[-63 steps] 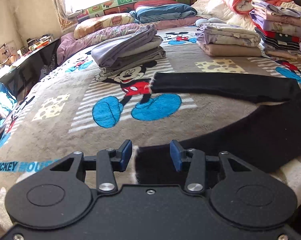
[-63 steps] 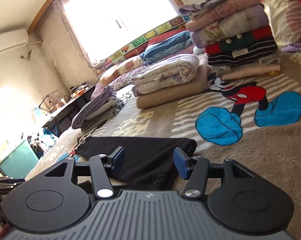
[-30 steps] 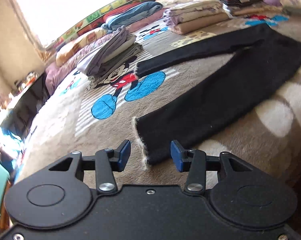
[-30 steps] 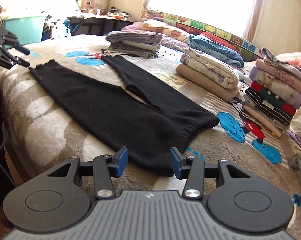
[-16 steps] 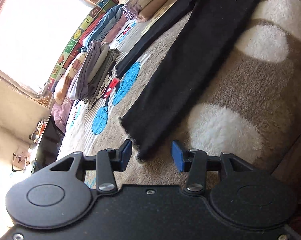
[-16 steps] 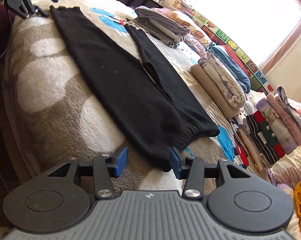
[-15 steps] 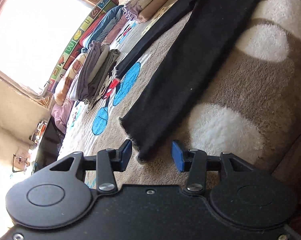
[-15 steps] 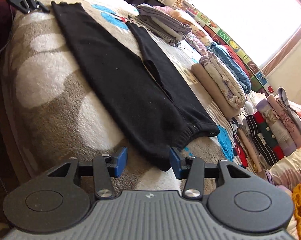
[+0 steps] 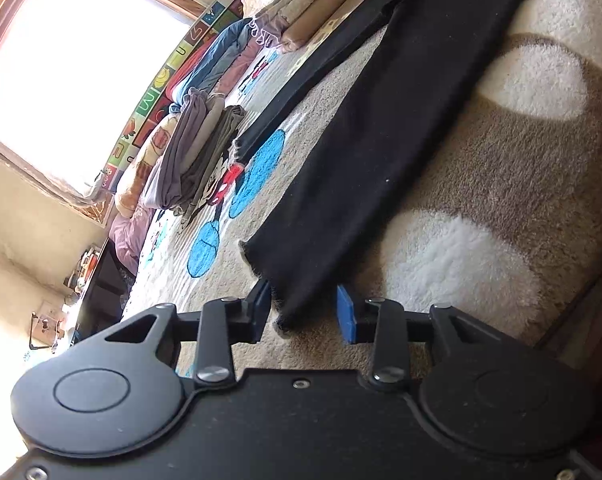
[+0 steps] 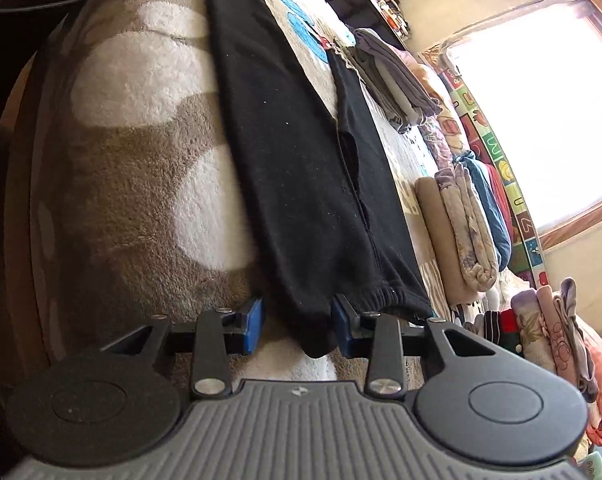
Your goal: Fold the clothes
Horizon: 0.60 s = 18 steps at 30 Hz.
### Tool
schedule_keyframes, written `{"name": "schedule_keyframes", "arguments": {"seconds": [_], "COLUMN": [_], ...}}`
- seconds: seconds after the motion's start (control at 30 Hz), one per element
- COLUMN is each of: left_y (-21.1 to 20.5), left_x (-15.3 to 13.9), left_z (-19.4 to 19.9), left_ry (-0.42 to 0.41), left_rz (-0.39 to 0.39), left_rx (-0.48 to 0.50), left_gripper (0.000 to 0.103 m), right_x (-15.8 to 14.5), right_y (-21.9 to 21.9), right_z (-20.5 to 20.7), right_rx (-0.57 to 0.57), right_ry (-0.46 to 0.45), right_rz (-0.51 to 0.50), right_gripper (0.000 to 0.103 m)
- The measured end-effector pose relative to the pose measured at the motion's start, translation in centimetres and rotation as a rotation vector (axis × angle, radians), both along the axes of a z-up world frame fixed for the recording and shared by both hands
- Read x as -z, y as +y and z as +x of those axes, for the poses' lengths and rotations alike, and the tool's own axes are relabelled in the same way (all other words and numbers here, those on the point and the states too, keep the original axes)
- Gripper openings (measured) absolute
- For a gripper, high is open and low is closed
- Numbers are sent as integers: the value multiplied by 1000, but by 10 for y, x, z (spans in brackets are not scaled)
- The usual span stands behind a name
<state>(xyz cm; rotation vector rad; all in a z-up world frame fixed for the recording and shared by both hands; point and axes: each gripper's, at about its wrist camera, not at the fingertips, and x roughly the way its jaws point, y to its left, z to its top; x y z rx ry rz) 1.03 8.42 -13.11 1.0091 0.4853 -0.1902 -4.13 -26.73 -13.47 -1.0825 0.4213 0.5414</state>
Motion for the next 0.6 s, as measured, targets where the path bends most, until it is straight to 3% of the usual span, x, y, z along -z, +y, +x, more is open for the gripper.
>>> {"name": "schedule_keyframes", "arguments": {"seconds": [0.1, 0.23, 0.3, 0.33, 0.6], "left_y": [0, -1, 0, 1, 0], "left_x": [2, 3, -3, -7, -50], "left_z": [-2, -3, 1, 3, 39], "left_ry": [-13, -28, -36, -39, -77], "left_rz": [12, 24, 1, -13, -156], "left_rx": [13, 25, 6, -5, -86], "left_gripper": [34, 34, 21, 8, 4], "right_x": [-7, -16, -20, -23, -46], "right_y": [-7, -18, -23, -26, -50], "right_z": [8, 12, 14, 15, 41], "right_rx": [58, 132, 163, 178, 285], "right_ry": [28, 51, 59, 60, 50], "right_rz": [89, 242, 312, 349, 640], "right_gripper": [22, 20, 19, 19, 15]}}
